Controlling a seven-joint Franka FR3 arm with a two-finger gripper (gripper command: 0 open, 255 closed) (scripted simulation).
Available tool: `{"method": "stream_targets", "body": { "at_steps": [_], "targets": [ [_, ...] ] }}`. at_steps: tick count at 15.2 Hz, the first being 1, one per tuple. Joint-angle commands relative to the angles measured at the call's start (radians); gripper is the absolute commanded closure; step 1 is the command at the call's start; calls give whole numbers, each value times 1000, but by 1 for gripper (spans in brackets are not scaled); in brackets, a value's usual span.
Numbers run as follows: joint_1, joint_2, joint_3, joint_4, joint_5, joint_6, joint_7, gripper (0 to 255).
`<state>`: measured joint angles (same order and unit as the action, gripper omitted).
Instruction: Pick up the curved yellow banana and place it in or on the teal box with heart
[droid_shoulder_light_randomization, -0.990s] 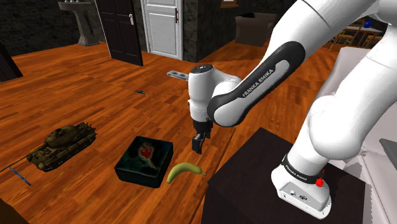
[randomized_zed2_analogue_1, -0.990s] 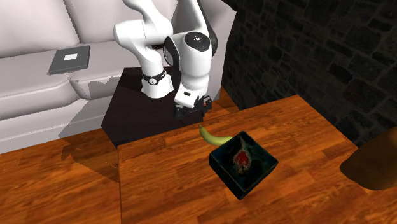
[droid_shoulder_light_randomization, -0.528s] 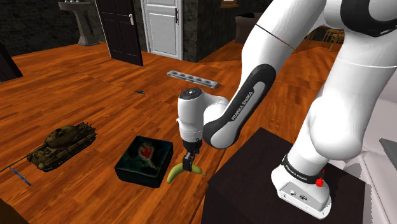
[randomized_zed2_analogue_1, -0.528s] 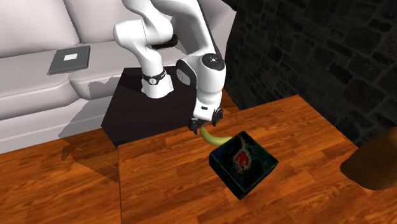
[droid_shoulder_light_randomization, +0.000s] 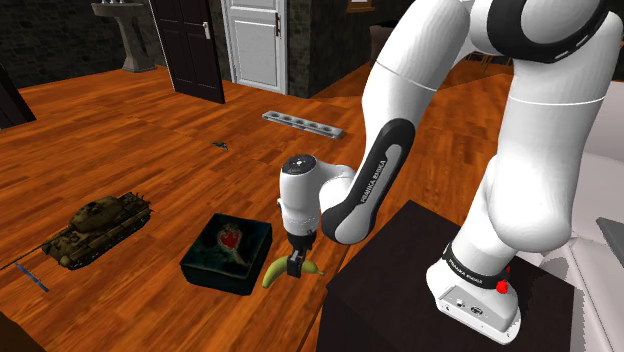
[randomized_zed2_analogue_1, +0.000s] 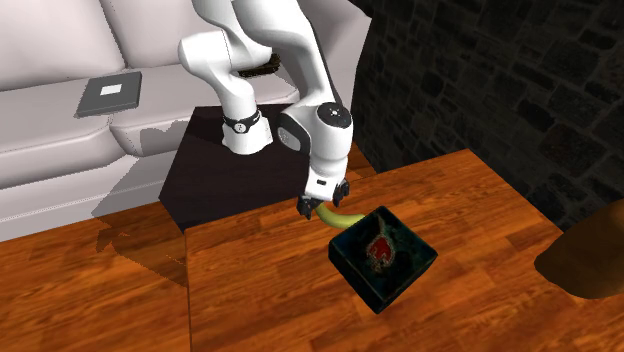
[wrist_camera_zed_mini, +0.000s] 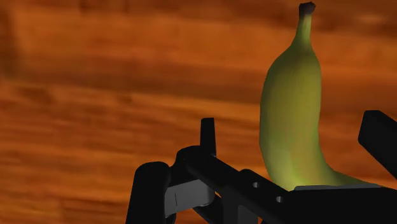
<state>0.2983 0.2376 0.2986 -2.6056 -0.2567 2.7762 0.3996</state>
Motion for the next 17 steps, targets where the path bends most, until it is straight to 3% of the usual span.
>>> {"method": "stream_targets", "body": {
  "at_steps": [1, 6, 7, 17],
  "targets": [
    [2, 4, -2, 0, -4, 4, 4, 0],
    [2, 3, -2, 0, -4, 4, 4, 0],
    [2, 3, -2, 0, -4, 4, 4, 255],
    [-5, -13, 8, -3, 12, -9, -8, 255]
  ]
}}
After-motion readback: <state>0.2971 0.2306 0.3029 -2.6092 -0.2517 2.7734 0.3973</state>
